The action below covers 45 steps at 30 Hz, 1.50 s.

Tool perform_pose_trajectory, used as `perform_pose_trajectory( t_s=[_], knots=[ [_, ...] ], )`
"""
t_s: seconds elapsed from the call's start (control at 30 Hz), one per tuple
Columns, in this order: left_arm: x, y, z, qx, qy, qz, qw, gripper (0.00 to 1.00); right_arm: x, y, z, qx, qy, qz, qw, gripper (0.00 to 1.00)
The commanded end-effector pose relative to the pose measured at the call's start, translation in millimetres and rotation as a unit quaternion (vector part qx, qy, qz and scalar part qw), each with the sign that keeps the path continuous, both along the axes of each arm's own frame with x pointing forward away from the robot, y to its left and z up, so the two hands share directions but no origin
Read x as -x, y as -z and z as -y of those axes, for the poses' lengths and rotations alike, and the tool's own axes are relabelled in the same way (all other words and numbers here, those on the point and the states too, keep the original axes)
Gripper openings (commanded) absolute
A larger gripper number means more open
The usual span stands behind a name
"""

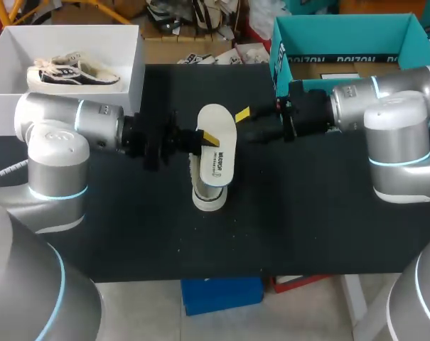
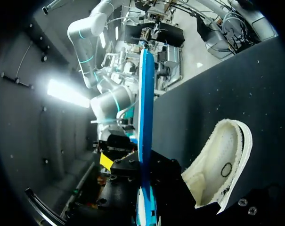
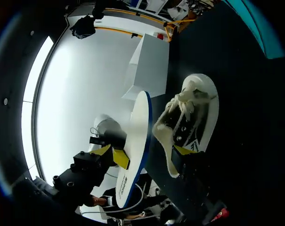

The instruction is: Take the shoe out of the shoebox, open the shoe tongue, remove and reinsert the insole, then place the shoe into the shoebox

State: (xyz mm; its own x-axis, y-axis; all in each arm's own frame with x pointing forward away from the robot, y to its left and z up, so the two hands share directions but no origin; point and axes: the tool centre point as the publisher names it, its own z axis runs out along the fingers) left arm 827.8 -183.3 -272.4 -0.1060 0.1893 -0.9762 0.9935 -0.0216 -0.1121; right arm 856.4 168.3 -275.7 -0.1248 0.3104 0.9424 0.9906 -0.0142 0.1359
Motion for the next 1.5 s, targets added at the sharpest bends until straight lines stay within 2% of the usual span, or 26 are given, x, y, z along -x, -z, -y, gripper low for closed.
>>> perform_pose_trajectory(
  t_s=[0.03,0.33,0.5,0.6,0.83,1.07,1.27,1.5],
  knots=[
    [22.9,-8.9,-21.6,-0.031,0.010,-0.030,0.999,0.00,29.1,-12.4,18.8,0.021,0.032,0.003,0.999,1.00],
    [77.6,-3.9,-36.6,-0.086,0.068,-0.087,0.990,0.00,68.6,-21.3,39.3,0.055,0.082,-0.005,0.995,1.00],
    [101.5,0.1,-43.4,-0.102,0.089,-0.102,0.986,0.00,93.1,-28.8,49.6,0.071,0.114,-0.006,0.991,1.00],
    [109.4,3.3,-46.5,-0.109,0.098,-0.106,0.984,0.00,108.2,-32.6,55.4,0.081,0.134,-0.008,0.988,1.00],
    [118.5,9.0,-53.1,-0.121,0.111,-0.127,0.978,0.00,133.2,-43.4,60.5,0.096,0.161,-0.001,0.982,1.00],
    [125.2,18.8,-57.4,-0.155,0.146,-0.149,0.966,0.00,138.6,-46.1,59.1,0.099,0.162,-0.001,0.982,1.00],
    [113.9,31.3,-60.2,-0.178,0.152,-0.161,0.959,0.00,138.6,-46.1,59.1,0.099,0.162,-0.001,0.982,1.00],
    [99.2,41.5,-53.3,-0.208,0.185,-0.152,0.948,0.00,138.6,-46.1,59.1,0.099,0.162,-0.001,0.982,1.00]
  ],
)
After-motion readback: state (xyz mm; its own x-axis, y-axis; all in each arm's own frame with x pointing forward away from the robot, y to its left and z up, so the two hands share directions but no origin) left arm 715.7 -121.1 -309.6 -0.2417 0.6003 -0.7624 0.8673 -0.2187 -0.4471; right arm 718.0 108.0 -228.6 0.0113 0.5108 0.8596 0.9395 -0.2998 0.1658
